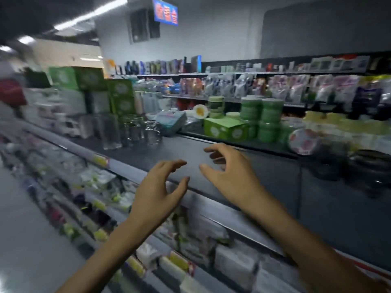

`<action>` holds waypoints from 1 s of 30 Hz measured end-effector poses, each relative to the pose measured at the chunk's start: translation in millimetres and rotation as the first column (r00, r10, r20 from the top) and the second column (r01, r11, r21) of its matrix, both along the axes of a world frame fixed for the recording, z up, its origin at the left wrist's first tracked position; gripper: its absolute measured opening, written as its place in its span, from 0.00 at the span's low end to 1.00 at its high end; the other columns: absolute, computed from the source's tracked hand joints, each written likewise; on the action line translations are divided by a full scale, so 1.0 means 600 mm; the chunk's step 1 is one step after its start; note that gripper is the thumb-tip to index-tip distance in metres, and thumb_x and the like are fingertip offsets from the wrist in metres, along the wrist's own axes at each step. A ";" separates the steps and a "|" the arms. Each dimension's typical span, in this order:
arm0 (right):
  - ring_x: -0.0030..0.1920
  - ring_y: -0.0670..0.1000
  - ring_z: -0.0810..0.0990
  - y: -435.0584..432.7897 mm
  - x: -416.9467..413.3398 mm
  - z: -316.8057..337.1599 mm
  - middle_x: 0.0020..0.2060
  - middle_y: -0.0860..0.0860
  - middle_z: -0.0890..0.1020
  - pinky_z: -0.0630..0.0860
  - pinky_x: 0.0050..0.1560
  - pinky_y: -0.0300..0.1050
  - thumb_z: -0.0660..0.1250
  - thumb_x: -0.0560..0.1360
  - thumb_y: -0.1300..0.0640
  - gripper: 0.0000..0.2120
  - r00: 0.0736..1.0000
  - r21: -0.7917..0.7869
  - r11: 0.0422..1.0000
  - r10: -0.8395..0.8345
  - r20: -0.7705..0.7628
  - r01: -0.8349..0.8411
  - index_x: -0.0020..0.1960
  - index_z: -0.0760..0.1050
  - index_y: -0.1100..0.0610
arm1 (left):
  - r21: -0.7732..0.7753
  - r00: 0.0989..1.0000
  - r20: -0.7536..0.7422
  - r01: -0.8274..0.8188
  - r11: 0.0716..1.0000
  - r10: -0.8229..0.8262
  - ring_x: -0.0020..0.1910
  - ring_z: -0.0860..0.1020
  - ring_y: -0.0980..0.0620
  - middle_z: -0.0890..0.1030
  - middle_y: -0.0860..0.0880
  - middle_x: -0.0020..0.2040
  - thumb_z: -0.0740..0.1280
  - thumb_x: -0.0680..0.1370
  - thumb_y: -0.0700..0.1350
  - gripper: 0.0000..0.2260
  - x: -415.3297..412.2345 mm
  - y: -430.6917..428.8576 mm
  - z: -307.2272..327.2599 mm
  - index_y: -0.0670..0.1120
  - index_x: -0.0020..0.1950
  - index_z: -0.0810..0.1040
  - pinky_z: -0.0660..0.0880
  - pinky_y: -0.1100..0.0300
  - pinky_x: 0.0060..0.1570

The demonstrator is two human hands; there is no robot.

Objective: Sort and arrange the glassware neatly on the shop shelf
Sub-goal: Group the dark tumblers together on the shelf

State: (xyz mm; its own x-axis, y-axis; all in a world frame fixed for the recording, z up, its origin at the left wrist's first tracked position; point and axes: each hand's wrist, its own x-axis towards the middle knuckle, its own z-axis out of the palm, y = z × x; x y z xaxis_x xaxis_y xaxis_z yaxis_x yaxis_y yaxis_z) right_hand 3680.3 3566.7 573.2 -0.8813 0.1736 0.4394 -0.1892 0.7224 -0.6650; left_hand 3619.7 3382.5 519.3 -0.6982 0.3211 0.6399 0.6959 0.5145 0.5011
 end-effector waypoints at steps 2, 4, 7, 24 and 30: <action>0.59 0.49 0.78 -0.052 -0.096 -0.006 0.60 0.49 0.79 0.78 0.62 0.53 0.72 0.77 0.48 0.19 0.998 0.040 0.998 0.038 0.052 -0.040 0.66 0.75 0.49 | -0.068 0.996 -0.011 -0.087 0.994 0.087 0.63 0.76 0.56 0.77 0.55 0.65 0.65 0.82 0.60 0.20 -0.074 -0.065 -0.004 0.56 0.71 0.74 0.77 0.55 0.60; 0.59 0.51 0.78 -0.093 -0.187 -0.011 0.60 0.49 0.79 0.77 0.62 0.53 0.73 0.76 0.48 0.22 0.994 0.098 0.994 0.045 0.098 -0.055 0.68 0.74 0.49 | -0.177 0.985 -0.052 -0.172 0.969 0.165 0.64 0.76 0.50 0.76 0.52 0.67 0.65 0.82 0.59 0.21 -0.150 -0.121 -0.004 0.53 0.73 0.73 0.77 0.51 0.60; 0.61 0.54 0.78 -0.140 -0.320 -0.014 0.62 0.52 0.78 0.77 0.61 0.50 0.73 0.74 0.47 0.27 0.990 0.175 0.984 0.019 0.141 -0.044 0.71 0.72 0.51 | -0.330 0.947 -0.196 -0.308 0.892 0.255 0.62 0.77 0.43 0.78 0.47 0.66 0.66 0.80 0.59 0.24 -0.257 -0.179 0.003 0.50 0.73 0.73 0.77 0.46 0.58; 0.73 0.62 0.69 -0.185 -0.667 -0.043 0.75 0.58 0.62 0.70 0.71 0.54 0.80 0.68 0.47 0.49 0.985 0.286 0.956 0.022 0.170 -0.071 0.81 0.56 0.46 | -0.682 0.822 -0.489 -0.570 0.459 0.294 0.75 0.63 0.31 0.61 0.29 0.77 0.57 0.83 0.52 0.30 -0.529 -0.149 0.043 0.40 0.81 0.55 0.61 0.40 0.73; 0.67 0.61 0.75 -0.180 -0.659 -0.049 0.68 0.58 0.71 0.74 0.67 0.54 0.79 0.67 0.48 0.42 0.997 0.220 0.975 -0.017 0.081 -0.001 0.76 0.64 0.47 | -0.662 0.828 -0.456 -0.561 0.498 0.327 0.70 0.70 0.31 0.70 0.31 0.71 0.55 0.84 0.42 0.19 -0.520 -0.128 0.045 0.40 0.75 0.65 0.67 0.40 0.69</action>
State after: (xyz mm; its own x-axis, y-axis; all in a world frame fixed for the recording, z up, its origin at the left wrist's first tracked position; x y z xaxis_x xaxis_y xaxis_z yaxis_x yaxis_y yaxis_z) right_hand 3285.0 3458.9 543.8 -0.9149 0.0877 0.3941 -0.1346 0.8540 -0.5025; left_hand 3307.8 3305.5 546.5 -0.7514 0.4454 0.4868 0.2928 0.8862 -0.3590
